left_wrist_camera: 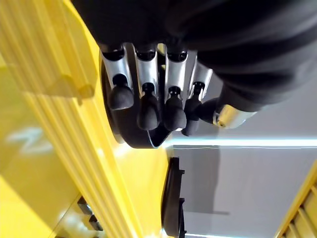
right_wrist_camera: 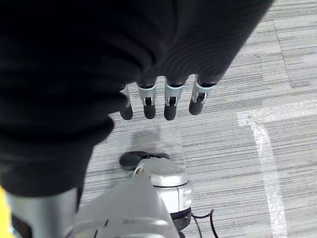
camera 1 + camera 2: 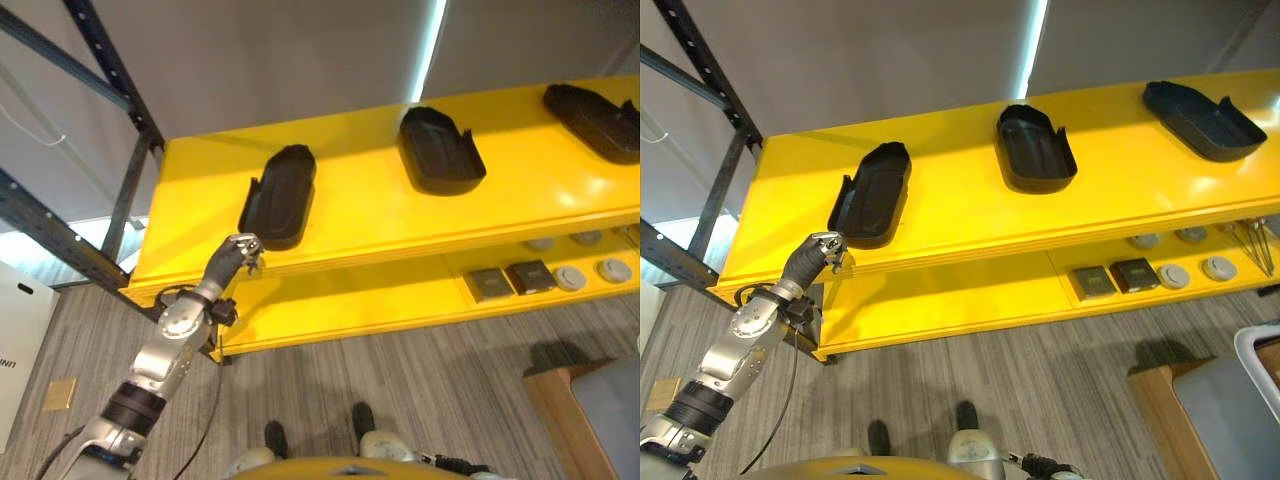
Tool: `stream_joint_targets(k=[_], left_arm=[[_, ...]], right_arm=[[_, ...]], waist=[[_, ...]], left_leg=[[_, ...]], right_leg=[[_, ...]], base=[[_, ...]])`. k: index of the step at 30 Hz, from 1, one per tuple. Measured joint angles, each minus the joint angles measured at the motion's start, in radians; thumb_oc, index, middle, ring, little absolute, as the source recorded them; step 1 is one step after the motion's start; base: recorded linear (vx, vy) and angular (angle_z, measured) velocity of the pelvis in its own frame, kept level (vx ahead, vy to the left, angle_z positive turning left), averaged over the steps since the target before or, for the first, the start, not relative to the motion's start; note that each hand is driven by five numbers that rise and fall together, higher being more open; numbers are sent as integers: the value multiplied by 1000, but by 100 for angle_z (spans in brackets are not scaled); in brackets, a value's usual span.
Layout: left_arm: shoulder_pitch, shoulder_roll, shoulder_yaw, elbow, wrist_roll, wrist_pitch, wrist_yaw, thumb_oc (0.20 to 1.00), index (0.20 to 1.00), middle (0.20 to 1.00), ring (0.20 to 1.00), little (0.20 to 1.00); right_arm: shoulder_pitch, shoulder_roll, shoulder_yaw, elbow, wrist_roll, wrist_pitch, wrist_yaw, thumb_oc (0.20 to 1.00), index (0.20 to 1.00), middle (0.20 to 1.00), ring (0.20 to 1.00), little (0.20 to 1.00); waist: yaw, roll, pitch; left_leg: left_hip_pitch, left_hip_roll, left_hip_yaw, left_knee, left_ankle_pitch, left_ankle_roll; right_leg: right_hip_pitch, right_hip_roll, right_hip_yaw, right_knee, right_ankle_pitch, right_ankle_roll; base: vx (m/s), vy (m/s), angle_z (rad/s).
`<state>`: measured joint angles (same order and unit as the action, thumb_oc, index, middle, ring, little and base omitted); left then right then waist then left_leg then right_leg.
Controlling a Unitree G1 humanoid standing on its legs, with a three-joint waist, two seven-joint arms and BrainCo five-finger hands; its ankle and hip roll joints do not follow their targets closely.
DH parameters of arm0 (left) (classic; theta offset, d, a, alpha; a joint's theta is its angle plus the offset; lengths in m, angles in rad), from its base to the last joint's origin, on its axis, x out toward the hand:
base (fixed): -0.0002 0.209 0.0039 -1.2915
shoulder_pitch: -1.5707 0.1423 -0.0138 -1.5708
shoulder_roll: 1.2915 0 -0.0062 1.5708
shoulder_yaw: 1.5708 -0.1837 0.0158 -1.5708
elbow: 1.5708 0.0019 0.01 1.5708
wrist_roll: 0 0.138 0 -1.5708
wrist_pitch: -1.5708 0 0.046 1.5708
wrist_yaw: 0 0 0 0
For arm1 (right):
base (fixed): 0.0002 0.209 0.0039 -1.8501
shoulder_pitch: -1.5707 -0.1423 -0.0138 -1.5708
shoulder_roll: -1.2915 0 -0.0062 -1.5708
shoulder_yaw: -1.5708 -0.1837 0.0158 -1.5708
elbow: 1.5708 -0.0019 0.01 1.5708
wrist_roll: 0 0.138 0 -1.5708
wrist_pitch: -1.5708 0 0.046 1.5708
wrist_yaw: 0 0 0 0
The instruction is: Move parts from the plastic box to the shelf.
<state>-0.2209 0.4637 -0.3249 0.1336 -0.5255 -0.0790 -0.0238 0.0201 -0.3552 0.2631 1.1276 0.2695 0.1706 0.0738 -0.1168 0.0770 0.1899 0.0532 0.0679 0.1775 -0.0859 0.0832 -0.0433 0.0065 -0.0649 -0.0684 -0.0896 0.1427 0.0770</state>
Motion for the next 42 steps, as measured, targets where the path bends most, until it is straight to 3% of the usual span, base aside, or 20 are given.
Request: stream_joint_targets(k=[6, 21, 25, 33, 42], left_arm=[[-40, -37, -14, 83, 0, -1, 43, 200, 200, 200, 200, 200], [-85, -54, -12, 227, -1, -35, 108, 200, 200, 200, 200, 200], [-139, -53, -11, 287, -1, -54, 114, 200, 200, 200, 200, 200], [-215, -54, 0, 325, -22, -93, 125, 200, 200, 200, 200, 200], [-211, -63, 0, 325, -40, -101, 125, 200, 200, 200, 200, 200]], right_arm=[[12, 1, -2, -12, -1, -1, -20, 1000, 1000, 1000, 1000, 1000], [18, -4, 1, -53, -2, 8, -19, 1000, 1000, 1000, 1000, 1000], [15, -16, 1, -52, -2, 8, -18, 1000, 1000, 1000, 1000, 1000], [13, -21, 5, -52, -3, 7, -16, 1000, 1000, 1000, 1000, 1000], [12, -16, 2, -55, -42, -1, -9, 1000, 1000, 1000, 1000, 1000]], waist=[[-29, 0, 37], [-67, 7, 43], [-73, 23, 60], [-104, 25, 115], [-97, 16, 122]], left_leg=[[40, 6, 15, 0, -11, -1], [69, 11, 43, 0, -23, -2], [57, 10, 56, 0, -24, -4], [49, 10, 72, 0, -22, -6], [72, 8, 71, 0, -21, -8]], right_leg=[[30, 8, 5, 0, -10, 1], [45, 16, 34, 0, -18, -2], [25, 16, 54, 0, -11, -1], [9, 17, 66, 0, -1, 0], [33, 16, 62, 0, -6, 4]], base=[[132, -29, -8], [41, -12, -5], [-34, 3, -11], [-17, 3, -5], [-4, 1, 0]])
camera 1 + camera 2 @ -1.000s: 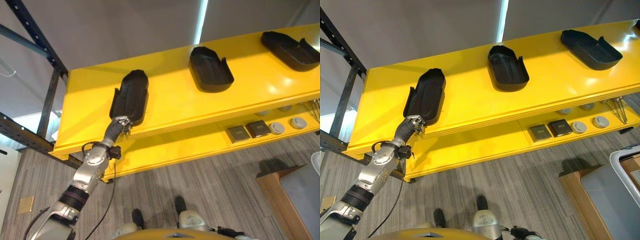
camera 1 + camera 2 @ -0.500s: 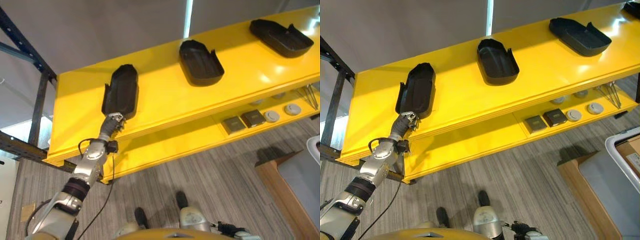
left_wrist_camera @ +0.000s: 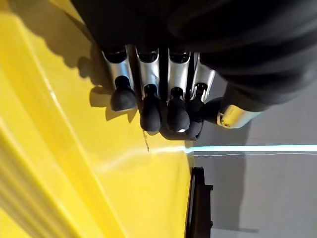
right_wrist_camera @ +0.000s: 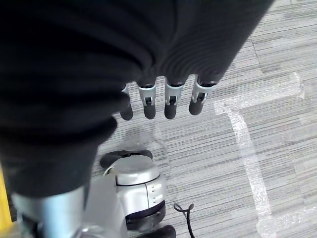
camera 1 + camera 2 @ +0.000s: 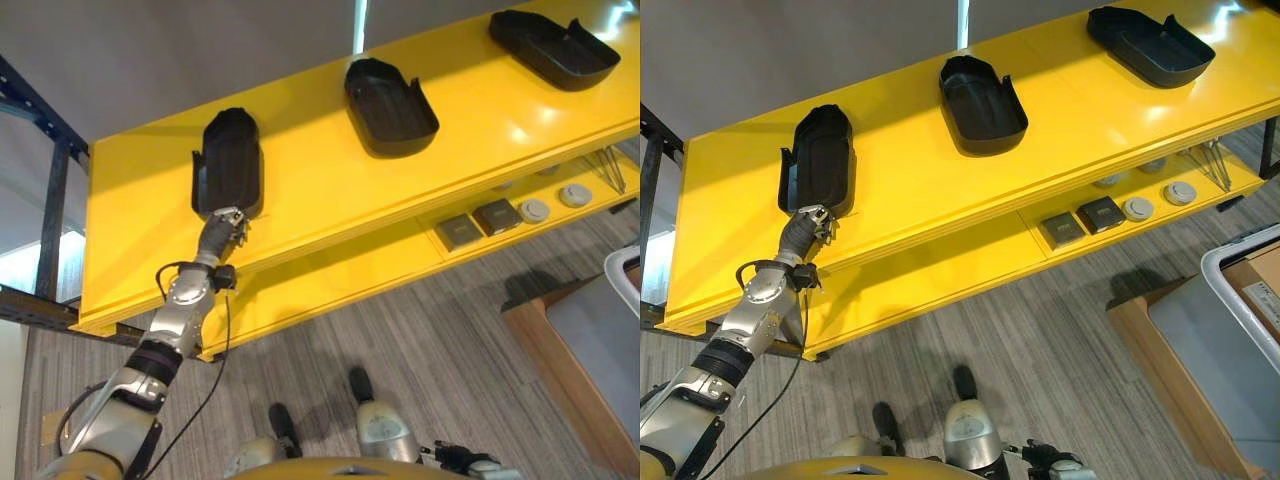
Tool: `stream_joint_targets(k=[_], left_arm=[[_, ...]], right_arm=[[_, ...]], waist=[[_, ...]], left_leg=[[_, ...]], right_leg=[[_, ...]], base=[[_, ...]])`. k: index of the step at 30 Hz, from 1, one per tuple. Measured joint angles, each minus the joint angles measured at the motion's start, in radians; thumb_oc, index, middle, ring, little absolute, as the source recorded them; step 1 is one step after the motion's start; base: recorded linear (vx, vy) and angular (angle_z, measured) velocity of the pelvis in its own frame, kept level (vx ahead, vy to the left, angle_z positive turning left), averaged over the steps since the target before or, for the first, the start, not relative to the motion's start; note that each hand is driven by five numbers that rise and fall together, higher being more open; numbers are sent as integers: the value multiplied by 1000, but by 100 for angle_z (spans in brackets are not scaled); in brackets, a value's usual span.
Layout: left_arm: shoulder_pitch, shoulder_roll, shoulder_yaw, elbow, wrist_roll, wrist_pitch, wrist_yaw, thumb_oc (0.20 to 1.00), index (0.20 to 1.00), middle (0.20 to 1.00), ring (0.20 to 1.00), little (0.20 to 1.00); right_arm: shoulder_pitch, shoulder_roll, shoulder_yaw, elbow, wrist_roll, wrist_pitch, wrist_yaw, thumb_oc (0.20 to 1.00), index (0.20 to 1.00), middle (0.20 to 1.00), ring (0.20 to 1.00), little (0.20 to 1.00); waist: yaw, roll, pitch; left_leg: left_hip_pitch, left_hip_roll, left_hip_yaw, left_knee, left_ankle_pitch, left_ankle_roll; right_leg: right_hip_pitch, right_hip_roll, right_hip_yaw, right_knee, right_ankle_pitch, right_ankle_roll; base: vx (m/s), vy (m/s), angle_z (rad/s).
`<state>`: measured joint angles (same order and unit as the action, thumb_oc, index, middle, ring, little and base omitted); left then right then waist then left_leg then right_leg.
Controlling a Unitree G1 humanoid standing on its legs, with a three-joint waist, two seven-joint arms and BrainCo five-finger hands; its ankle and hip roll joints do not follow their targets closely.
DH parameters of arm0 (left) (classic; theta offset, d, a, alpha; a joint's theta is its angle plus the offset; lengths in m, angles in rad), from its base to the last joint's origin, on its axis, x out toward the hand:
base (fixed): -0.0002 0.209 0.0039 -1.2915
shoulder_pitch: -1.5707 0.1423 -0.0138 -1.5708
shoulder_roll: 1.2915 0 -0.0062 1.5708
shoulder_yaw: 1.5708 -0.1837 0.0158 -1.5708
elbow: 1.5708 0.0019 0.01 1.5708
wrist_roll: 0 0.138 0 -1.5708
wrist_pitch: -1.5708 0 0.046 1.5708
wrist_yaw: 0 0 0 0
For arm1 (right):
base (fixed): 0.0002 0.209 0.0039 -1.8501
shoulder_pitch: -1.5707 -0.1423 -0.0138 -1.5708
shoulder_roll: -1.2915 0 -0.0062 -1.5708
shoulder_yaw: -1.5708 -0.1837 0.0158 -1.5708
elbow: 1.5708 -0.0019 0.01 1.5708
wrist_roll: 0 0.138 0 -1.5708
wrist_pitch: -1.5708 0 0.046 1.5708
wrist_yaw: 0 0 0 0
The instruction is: Move parts from the plastic box to the shelf.
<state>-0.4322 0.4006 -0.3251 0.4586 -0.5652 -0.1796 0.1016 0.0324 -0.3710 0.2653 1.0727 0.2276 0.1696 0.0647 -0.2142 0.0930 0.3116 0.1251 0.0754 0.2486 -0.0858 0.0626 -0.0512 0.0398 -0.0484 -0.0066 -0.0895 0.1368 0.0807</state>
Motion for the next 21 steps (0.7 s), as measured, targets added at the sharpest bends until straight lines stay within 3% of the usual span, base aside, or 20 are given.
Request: stream_joint_targets(k=[8, 11, 12, 13, 14, 15, 16, 18, 19, 21], left_arm=[[276, -36, 9, -232, 30, -73, 56, 200, 200, 200, 200, 200], [377, -37, 19, -272, 39, -109, 87, 200, 200, 200, 200, 200], [436, -36, 31, -292, 40, -127, 122, 200, 200, 200, 200, 200], [467, -36, 32, -288, 45, -137, 148, 322, 322, 322, 322, 322], [490, -35, 32, -280, 50, -137, 180, 555, 555, 555, 555, 555], [503, -33, 34, -268, 50, -136, 201, 1000, 1000, 1000, 1000, 1000], [530, -36, 39, -212, 33, -124, 229, 1000, 1000, 1000, 1000, 1000], [565, -42, 34, -130, -8, -68, 262, 1000, 1000, 1000, 1000, 1000], [571, -50, 32, -62, -2, -76, 269, 1000, 1000, 1000, 1000, 1000], [566, -94, 19, 177, 95, -61, 295, 1000, 1000, 1000, 1000, 1000]], right_arm=[[14, 7, -27, 6, -39, 0, -4, 1000, 1000, 1000, 1000, 1000], [18, 10, -22, 11, -38, 4, -15, 1000, 1000, 1000, 1000, 1000], [10, 17, -22, 14, -38, 9, -23, 1000, 1000, 1000, 1000, 1000], [11, 20, -22, 27, -38, 11, -25, 1000, 1000, 1000, 1000, 1000], [5, 24, -22, 48, -37, 13, -24, 1000, 1000, 1000, 1000, 1000], [5, 27, -22, 53, -37, 15, -24, 1000, 1000, 1000, 1000, 1000], [-2, 32, -22, 59, -31, 24, -23, 1000, 1000, 1000, 1000, 1000], [-34, 40, -22, 76, -27, 27, -21, 1000, 1000, 1000, 1000, 1000], [-53, 50, -22, 89, -21, 33, -20, 1000, 1000, 1000, 1000, 1000], [-71, 80, 3, 104, -18, 51, 6, 1000, 1000, 1000, 1000, 1000]], waist=[[55, -4, -12], [111, -8, -51], [149, -15, -74], [158, -24, -89], [175, -30, -105], [186, -35, -114], [213, -42, -143], [226, -54, -166], [231, -60, -177], [240, -67, -210]], left_leg=[[41, 4, -34, 0, -6, 1], [29, 3, -63, 0, 0, 7], [26, 2, -83, 0, 4, 6], [29, 2, -90, 0, 4, 7], [31, 0, -105, 0, 5, 8], [31, -2, -113, 0, 5, 7], [22, -5, -125, 0, 1, 1], [13, -10, -140, -1, 1, 2], [8, -13, -144, -1, 1, 2], [8, -15, -153, 0, 3, 4]], right_leg=[[61, -4, -36, 1, -18, -8], [67, -6, -65, 4, -19, -12], [74, -7, -90, 6, -18, -14], [84, -7, -93, 3, -23, -15], [93, -8, -107, 1, -28, -15], [99, -10, -116, 1, -32, -13], [99, -13, -124, 4, -42, -15], [102, -19, -143, 4, -43, -14], [99, -20, -144, 6, -43, -13], [100, -21, -146, 3, -44, -13]], base=[[-97, 17, 13], [-182, 9, 35], [-129, 9, 40], [-105, 13, 41], [-90, 8, 40], [-85, 8, 32], [-85, 2, 27], [-59, -11, 23], [-67, -8, 14], [-59, 9, 8]])
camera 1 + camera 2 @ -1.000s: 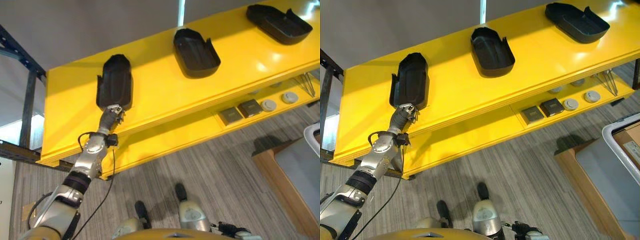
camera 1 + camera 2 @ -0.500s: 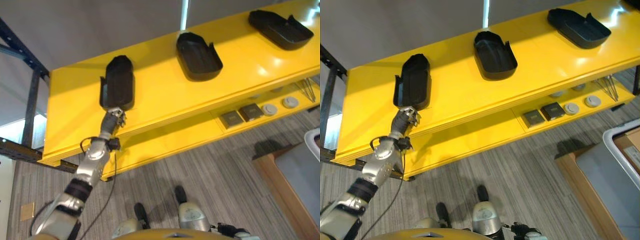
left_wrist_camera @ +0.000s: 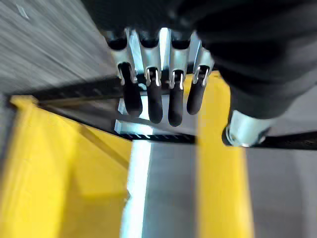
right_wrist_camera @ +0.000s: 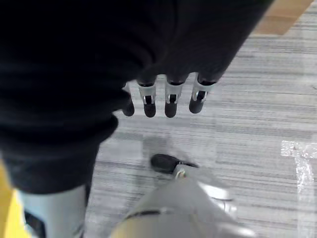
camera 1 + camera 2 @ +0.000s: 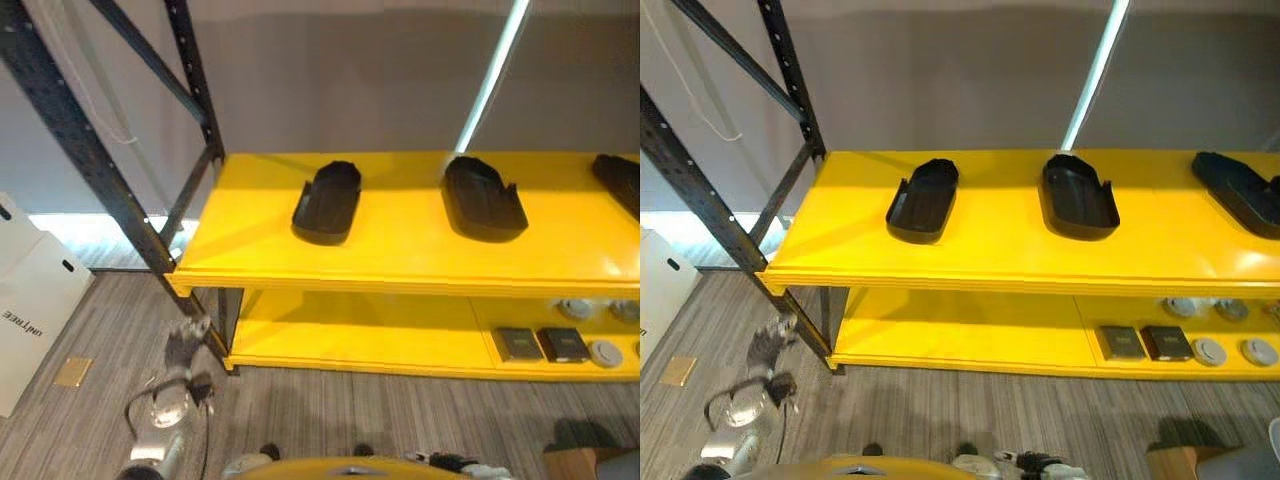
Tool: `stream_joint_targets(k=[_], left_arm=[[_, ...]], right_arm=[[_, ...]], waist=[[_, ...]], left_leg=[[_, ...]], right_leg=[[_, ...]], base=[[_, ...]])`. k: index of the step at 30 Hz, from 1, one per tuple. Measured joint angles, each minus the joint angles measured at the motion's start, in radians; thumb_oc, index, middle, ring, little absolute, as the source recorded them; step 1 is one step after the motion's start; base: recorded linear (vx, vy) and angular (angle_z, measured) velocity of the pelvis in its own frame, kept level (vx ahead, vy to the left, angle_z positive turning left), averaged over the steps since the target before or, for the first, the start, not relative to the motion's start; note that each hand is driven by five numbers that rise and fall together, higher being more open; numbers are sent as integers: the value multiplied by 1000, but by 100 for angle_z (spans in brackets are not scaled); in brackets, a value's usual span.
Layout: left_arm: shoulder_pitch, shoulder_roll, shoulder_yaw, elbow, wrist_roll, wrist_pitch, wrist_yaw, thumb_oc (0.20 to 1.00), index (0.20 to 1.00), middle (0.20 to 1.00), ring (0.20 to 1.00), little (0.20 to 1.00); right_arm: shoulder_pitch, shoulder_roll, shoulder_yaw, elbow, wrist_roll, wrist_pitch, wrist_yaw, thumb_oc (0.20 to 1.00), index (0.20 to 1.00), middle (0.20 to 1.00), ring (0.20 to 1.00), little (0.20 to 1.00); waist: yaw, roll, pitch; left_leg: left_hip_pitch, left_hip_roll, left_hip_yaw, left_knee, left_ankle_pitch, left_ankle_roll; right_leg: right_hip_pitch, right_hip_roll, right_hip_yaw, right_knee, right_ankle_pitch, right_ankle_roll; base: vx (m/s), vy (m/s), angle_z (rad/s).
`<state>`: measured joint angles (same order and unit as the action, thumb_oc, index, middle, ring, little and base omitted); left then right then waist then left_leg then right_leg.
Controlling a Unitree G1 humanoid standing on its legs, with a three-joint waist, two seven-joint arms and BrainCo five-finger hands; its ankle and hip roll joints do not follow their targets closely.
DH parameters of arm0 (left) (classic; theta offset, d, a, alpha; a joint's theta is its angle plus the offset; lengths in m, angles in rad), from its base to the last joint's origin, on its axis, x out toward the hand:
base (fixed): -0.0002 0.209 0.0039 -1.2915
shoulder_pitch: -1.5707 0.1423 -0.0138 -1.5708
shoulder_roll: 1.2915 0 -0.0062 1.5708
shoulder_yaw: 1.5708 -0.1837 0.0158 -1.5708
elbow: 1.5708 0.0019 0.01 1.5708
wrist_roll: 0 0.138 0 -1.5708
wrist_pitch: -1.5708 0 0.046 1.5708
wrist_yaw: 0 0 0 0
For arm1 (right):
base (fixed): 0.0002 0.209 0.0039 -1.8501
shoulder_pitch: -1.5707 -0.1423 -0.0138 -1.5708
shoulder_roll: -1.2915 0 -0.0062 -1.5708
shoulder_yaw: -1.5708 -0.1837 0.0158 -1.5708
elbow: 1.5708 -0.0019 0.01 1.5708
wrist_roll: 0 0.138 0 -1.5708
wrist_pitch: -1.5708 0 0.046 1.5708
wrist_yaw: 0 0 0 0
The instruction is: Move parts from the plastic box to the shelf.
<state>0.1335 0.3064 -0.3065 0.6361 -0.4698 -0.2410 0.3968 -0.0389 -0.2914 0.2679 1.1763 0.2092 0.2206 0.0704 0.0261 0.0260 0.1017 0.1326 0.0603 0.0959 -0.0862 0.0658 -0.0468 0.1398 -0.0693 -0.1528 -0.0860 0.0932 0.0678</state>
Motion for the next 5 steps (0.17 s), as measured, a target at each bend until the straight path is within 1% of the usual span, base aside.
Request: stream_joint_targets(k=[1, 2, 5], left_arm=[[0, -8, -16, 77, 13, 13, 6, 1000, 1000, 1000, 1000, 1000], [10, -20, -23, 146, 21, 25, 3, 1000, 1000, 1000, 1000, 1000], [27, -67, 3, 309, 17, 35, -38, 1000, 1000, 1000, 1000, 1000]], right_arm=[[-6, 13, 5, 11, 0, 1, 12, 1000, 1000, 1000, 1000, 1000], [-11, 28, 4, 18, 1, 0, 21, 1000, 1000, 1000, 1000, 1000], [-26, 51, 4, 20, 0, 5, 45, 1000, 1000, 1000, 1000, 1000]], waist=[[0, 1, -11], [5, -11, -12], [14, -26, -14]], left_leg=[[3, 0, -5, 0, 2, 2], [3, 1, -9, 0, 2, 2], [-12, -1, -15, 0, 7, 9]], right_leg=[[3, 0, -2, 0, -1, 1], [6, 0, -6, -2, -2, 1], [-2, -6, -15, 1, -4, 0]], base=[[-24, 19, 10], [-14, 22, 11], [-22, 37, 16]])
